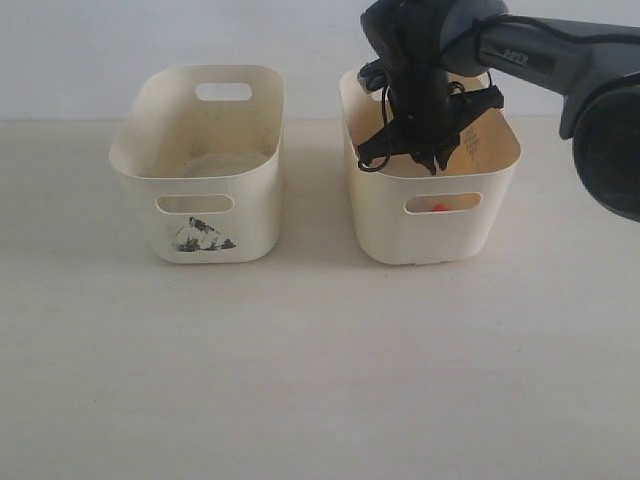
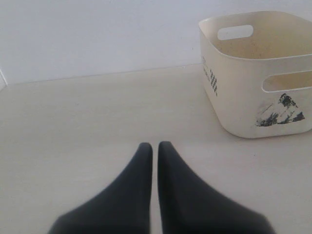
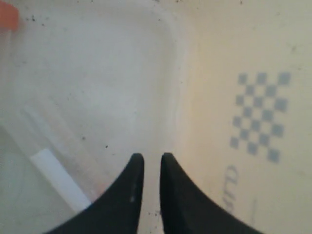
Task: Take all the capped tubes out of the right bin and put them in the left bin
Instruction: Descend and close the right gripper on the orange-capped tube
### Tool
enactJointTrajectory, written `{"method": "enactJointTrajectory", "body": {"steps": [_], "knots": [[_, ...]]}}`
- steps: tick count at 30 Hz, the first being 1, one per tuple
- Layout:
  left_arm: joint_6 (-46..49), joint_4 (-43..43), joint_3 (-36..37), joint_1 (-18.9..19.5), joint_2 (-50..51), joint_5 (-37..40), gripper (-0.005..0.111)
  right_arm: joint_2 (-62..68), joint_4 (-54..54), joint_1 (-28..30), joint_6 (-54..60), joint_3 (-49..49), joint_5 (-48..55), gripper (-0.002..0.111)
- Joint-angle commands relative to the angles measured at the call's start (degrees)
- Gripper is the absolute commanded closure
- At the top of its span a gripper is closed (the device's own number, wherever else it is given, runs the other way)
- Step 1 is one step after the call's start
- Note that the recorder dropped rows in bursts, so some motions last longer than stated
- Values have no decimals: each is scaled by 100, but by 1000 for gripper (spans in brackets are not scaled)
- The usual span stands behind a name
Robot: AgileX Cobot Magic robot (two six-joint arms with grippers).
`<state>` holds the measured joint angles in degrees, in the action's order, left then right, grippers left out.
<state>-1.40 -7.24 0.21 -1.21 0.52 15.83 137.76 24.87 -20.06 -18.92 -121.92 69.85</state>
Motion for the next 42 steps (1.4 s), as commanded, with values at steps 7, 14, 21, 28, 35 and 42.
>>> {"method": "enactJointTrajectory", "body": {"steps": [7, 14, 21, 28, 35, 42], "knots": [[-66, 38, -21, 6, -11, -85, 102, -117, -1349, 21, 1300, 2, 11, 44], [-66, 38, -21, 6, -11, -85, 102, -117, -1588, 21, 1670, 2, 11, 45], [-66, 38, -21, 6, -11, -85, 102, 171, -1565, 21, 1670, 2, 11, 45], [-66, 38, -21, 6, -11, -85, 102, 495, -1578, 21, 1647, 2, 11, 46], [-66, 38, -21, 6, -11, -85, 102, 504, -1542, 21, 1610, 14, 11, 101], [-66, 38, -21, 6, -11, -85, 102, 260, -1061, 21, 881, -8, 11, 108]]}}
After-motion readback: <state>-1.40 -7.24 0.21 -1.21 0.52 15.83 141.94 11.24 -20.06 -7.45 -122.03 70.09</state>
